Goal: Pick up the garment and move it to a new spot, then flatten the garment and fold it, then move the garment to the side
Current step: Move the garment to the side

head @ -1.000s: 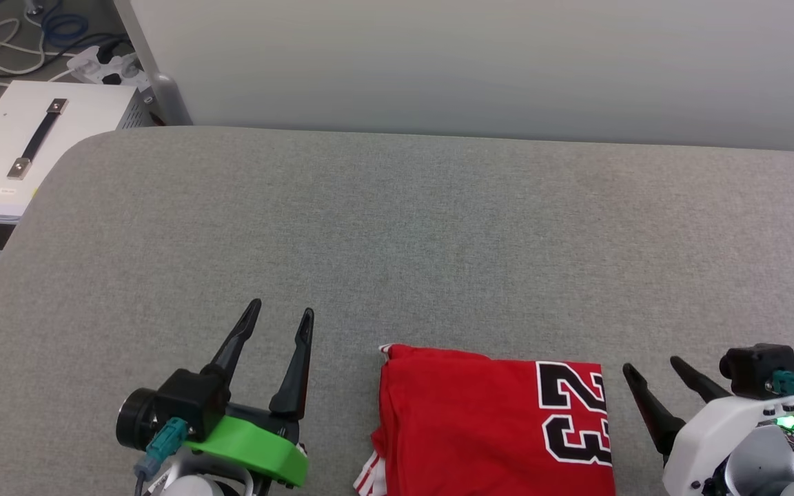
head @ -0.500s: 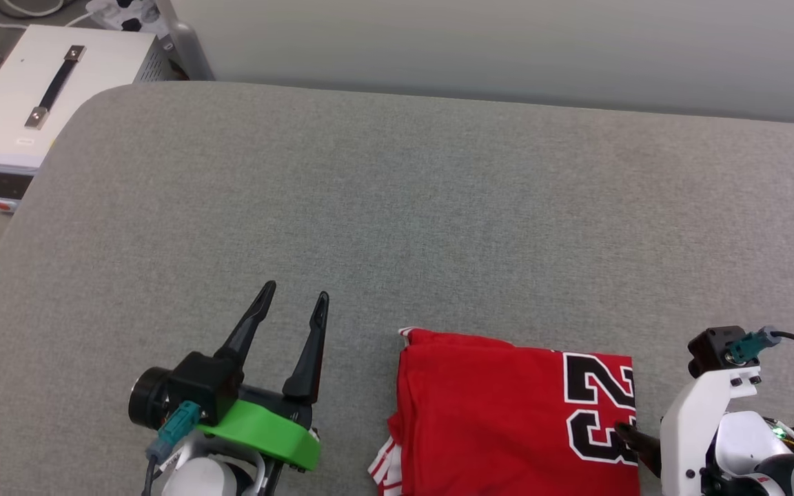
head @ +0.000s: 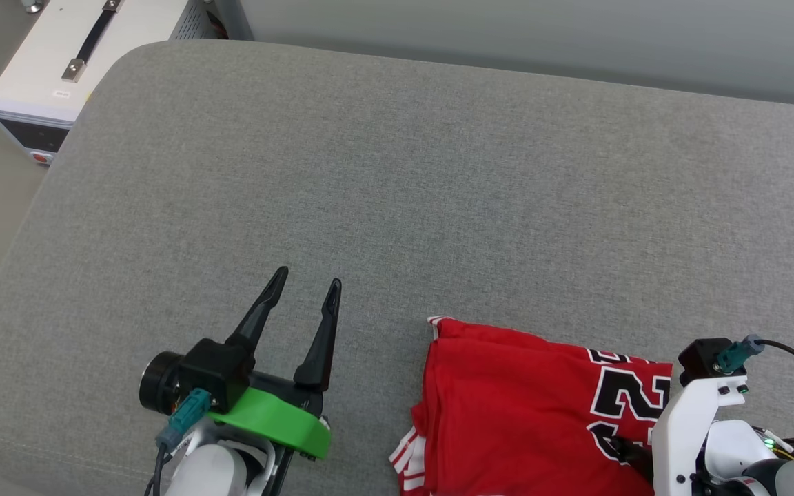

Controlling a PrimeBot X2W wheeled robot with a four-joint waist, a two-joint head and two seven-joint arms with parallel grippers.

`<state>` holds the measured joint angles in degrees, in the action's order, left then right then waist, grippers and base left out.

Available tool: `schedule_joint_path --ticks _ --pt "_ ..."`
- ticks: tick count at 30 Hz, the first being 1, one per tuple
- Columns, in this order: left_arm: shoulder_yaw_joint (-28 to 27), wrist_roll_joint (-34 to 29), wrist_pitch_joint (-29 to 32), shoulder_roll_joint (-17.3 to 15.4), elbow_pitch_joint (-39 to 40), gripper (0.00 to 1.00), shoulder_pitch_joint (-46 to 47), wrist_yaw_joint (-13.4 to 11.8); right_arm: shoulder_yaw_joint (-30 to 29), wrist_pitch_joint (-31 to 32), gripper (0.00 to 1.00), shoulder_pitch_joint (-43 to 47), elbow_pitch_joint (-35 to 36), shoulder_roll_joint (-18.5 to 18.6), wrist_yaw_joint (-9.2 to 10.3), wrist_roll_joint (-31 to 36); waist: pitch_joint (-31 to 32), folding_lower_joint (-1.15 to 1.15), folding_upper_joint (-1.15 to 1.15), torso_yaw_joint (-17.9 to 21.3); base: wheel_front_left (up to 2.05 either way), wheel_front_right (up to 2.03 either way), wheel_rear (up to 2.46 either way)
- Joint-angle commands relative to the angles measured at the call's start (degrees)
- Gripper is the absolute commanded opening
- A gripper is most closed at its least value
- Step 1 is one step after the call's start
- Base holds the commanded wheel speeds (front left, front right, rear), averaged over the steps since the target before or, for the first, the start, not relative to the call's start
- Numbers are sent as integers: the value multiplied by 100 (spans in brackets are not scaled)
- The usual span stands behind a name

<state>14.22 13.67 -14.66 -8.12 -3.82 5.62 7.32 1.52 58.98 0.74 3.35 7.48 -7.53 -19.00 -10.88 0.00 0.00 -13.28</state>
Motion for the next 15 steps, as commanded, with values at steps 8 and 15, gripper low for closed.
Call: schedule_joint_path --ticks 8,15 --pt "-68 -7 -34 41 -63 100 64 17 350 -499 0 -151 -453 88 4 -120 155 0 0 175 0 0 0" --pt "77 43 -34 44 -62 100 10 17 831 -840 0 -386 -183 895 4 35 297 0 0 607 0 0 0"
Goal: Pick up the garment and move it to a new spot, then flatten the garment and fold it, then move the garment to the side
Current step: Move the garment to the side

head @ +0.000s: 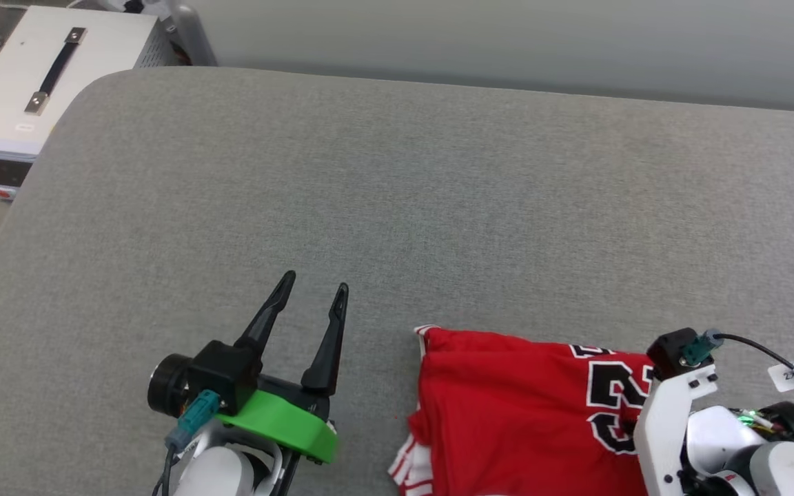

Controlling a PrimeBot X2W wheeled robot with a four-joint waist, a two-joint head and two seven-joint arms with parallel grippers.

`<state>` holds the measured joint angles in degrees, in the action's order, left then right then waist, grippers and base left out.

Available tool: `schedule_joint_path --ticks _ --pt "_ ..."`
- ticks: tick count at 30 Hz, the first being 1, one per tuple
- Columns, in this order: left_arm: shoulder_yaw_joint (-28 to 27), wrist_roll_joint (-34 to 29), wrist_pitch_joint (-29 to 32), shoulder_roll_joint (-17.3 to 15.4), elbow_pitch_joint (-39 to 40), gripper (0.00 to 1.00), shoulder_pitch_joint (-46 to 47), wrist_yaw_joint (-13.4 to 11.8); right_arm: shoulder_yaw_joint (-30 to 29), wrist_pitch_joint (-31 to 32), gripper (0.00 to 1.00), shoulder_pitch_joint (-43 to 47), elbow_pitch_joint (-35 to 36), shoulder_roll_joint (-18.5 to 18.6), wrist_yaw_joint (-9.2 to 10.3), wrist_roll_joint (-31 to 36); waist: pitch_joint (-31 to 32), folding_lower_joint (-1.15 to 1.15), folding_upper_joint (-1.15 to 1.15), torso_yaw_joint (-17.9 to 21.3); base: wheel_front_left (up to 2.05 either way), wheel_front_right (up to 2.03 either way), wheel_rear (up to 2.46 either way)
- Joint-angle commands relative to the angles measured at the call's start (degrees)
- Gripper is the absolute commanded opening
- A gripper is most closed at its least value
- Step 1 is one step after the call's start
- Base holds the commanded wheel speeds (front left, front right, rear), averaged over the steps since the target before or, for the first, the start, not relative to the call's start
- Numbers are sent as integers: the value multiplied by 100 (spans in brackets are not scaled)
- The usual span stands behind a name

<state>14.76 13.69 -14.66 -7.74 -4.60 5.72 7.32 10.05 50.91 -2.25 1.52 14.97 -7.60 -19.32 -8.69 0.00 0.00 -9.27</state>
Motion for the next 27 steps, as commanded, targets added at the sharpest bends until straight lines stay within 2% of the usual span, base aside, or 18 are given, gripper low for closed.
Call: schedule_joint_path --ticks 1,9,16,17,21,27 --pt "66 43 -34 1 14 100 7 17 44 -56 0 -126 44 296 11 97 81 0 0 266 0 0 0" --pt "386 42 -34 -23 104 100 139 17 630 -227 0 -698 422 1726 11 188 -196 0 0 1052 0 0 0" --pt "705 34 -34 -39 268 100 500 17 887 -761 0 -1330 276 3080 11 199 -754 0 0 1683 0 0 0" --pt "880 -13 -34 -188 329 100 741 17 897 -1165 0 -1663 -33 3563 11 204 -1154 0 0 1972 0 0 0" --pt "1067 -77 -34 -333 436 100 1046 17 676 -1589 0 -1960 -537 3725 11 221 -1588 0 0 2189 0 0 0" --pt "1281 -230 -34 -529 666 100 1519 17 233 -2314 0 -2468 -1464 3568 11 345 -2228 0 0 2387 0 0 0"
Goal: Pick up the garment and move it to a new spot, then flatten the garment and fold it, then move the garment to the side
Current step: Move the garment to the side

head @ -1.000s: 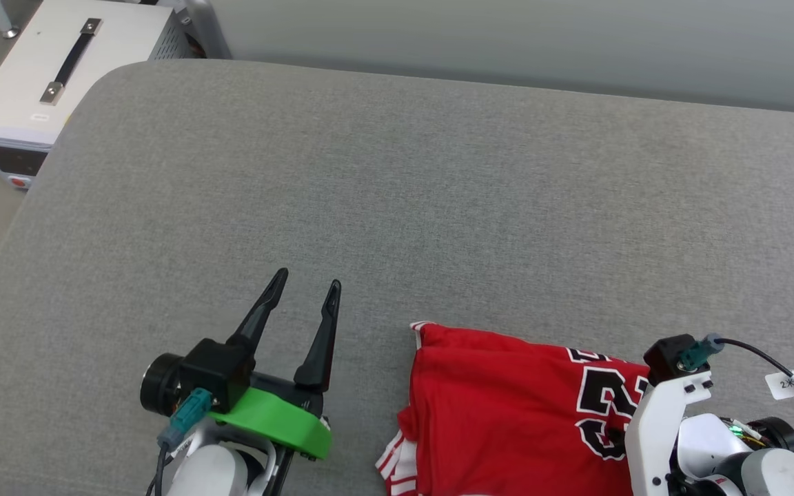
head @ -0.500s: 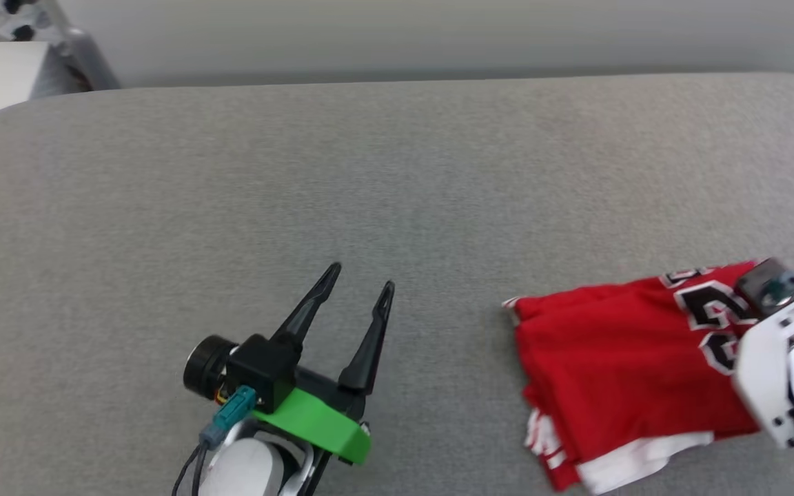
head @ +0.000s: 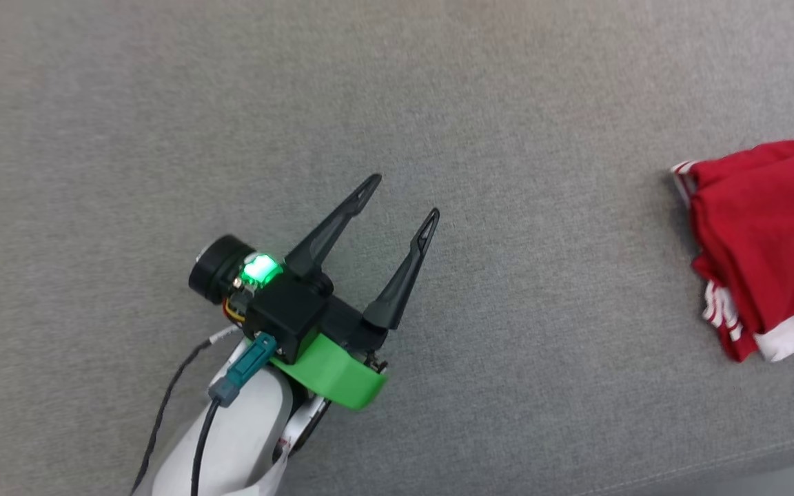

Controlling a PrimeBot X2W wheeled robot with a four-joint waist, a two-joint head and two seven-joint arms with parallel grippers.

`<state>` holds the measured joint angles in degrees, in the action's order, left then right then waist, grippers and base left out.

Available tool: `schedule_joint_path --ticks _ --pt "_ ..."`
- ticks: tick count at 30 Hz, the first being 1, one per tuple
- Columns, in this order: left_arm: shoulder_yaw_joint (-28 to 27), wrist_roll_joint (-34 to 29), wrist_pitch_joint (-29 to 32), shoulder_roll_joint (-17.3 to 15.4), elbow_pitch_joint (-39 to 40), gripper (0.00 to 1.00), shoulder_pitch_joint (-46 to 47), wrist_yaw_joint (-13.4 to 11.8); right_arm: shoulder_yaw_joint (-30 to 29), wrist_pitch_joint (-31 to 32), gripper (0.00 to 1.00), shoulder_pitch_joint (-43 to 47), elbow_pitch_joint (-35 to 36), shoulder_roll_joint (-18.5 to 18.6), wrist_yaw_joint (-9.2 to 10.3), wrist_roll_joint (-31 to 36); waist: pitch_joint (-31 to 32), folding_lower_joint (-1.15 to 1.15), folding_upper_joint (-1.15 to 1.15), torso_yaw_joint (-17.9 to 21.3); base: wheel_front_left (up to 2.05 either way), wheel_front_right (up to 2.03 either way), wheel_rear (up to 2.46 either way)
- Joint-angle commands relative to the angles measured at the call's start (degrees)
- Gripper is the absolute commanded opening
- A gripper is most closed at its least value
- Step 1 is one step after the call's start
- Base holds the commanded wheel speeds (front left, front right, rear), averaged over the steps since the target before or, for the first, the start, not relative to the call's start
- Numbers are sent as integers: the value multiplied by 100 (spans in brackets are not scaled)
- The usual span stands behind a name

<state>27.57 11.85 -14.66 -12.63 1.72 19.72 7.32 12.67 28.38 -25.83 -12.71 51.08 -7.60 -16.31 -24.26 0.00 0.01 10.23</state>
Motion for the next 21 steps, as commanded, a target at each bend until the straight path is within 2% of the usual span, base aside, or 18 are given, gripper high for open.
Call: schedule_joint_path --ticks 1,9,17,18,19,20,21 --pt "35 -69 -34 -66 71 100 187 17 -85 -165 0 -195 -206 -73 11 93 -743 0 -1 448 0 0 0" --pt "256 -229 -34 -208 391 100 758 17 -734 -936 0 -1068 -1717 -348 11 499 -1310 0 -1 375 0 0 0" --pt "321 -249 -33 -190 473 100 896 -11 -967 -1263 0 -1593 -2582 -584 11 782 -1362 0 -1 213 0 0 0" --pt "321 -244 -33 -180 474 100 890 -19 -993 -1292 5 -1631 -2646 -604 11 823 -1345 0 -1 196 0 0 0" --pt "321 -233 -33 -164 473 100 881 -27 -1027 -1365 87 -1678 -2700 -623 11 885 -1316 0 -1 174 0 0 0" --pt "319 -225 -33 -154 470 100 873 -30 -1063 -1385 100 -1710 -2762 -651 11 907 -1292 0 -1 160 0 0 0" --pt "312 -213 -33 -135 464 100 862 -34 -1063 -1411 100 -1733 -2812 -667 11 962 -1241 0 -1 138 0 0 0"
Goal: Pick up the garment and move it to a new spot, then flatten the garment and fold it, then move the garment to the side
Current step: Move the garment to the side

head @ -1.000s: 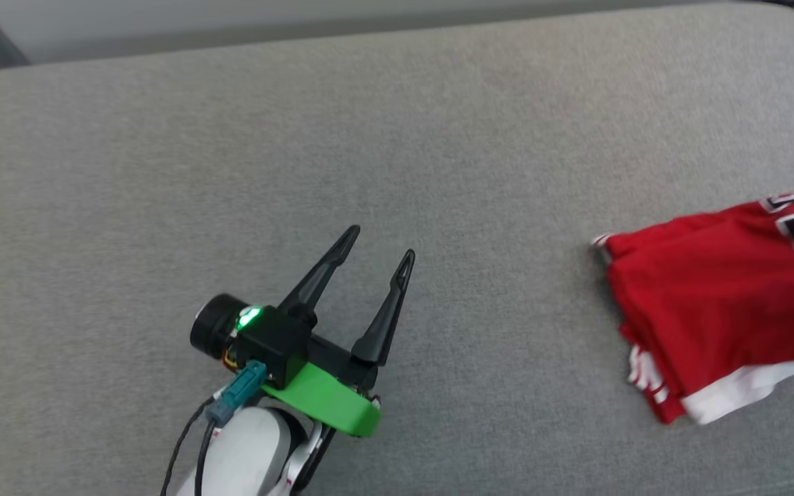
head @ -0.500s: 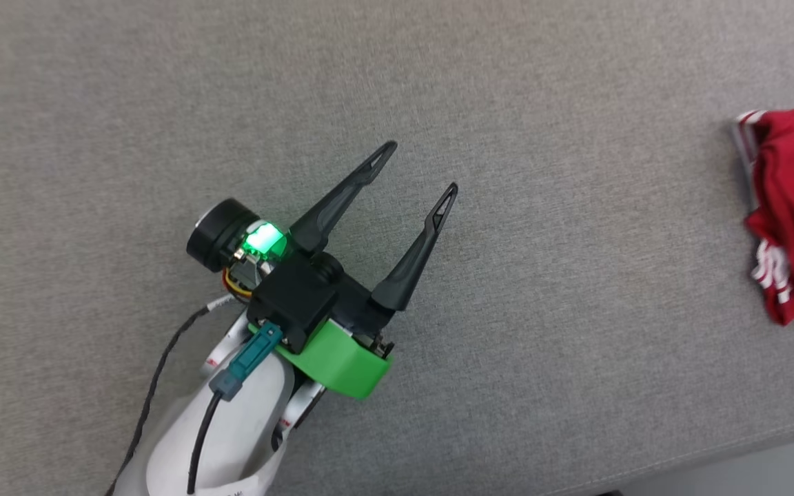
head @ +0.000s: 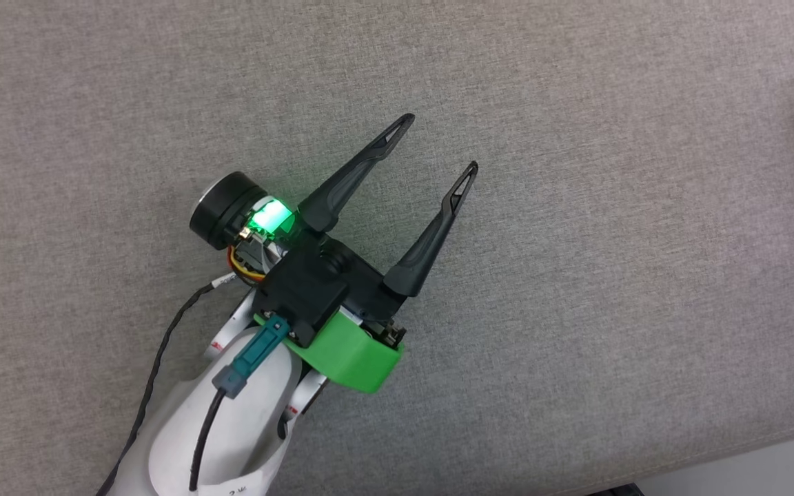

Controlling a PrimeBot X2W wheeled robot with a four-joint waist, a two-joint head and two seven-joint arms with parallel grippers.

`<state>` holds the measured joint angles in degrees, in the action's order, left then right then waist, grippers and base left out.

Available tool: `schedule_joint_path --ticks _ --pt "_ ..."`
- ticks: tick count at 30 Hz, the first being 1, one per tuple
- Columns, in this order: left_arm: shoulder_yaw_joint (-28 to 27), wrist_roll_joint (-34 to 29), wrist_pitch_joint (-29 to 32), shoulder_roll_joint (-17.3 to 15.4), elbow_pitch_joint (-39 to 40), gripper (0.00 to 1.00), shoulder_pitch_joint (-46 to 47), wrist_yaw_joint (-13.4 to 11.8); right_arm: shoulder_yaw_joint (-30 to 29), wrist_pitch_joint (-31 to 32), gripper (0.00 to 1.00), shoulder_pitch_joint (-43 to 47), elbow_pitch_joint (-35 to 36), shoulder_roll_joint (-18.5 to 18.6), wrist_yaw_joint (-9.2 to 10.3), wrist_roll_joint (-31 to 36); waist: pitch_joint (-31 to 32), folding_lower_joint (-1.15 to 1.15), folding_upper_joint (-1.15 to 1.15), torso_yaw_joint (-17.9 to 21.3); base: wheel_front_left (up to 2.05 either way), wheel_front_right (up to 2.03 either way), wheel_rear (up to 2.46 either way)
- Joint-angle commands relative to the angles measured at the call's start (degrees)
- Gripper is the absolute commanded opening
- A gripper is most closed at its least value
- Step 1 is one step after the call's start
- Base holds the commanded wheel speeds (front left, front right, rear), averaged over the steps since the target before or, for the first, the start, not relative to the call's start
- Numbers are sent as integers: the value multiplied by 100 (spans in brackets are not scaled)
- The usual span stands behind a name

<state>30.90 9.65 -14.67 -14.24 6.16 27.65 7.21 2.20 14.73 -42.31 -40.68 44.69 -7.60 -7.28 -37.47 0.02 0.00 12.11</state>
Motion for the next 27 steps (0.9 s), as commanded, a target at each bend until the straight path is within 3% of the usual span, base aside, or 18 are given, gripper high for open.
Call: schedule_joint_path --ticks 1,7,14,22,23,27 --pt "-30 19 -32 42 15 100 55 -28 -12 -79 100 -104 -37 -35 11 96 118 -2 0 -62 0 0 0" --pt "-259 216 -32 346 -172 100 -216 -50 158 -342 100 -86 87 -50 11 134 911 -2 0 -310 0 0 0" --pt "-961 410 -32 559 -563 100 -885 -158 571 -518 100 228 952 -355 11 -331 1916 -2 0 -551 0 0 0" --pt "-1988 534 -32 785 -929 100 -1816 -211 368 -931 100 1375 2718 -1287 11 -1098 3013 -2 0 -915 0 0 0" --pt "-2199 487 -32 855 -917 100 -2005 -188 69 -1091 100 1902 3106 -1768 11 -1379 3220 -2 0 -1036 0 0 0" --pt "-2375 413 -32 943 -929 100 -2249 -156 -183 -1294 100 2556 3553 -2371 11 -1500 3378 -2 0 -1177 0 0 0"
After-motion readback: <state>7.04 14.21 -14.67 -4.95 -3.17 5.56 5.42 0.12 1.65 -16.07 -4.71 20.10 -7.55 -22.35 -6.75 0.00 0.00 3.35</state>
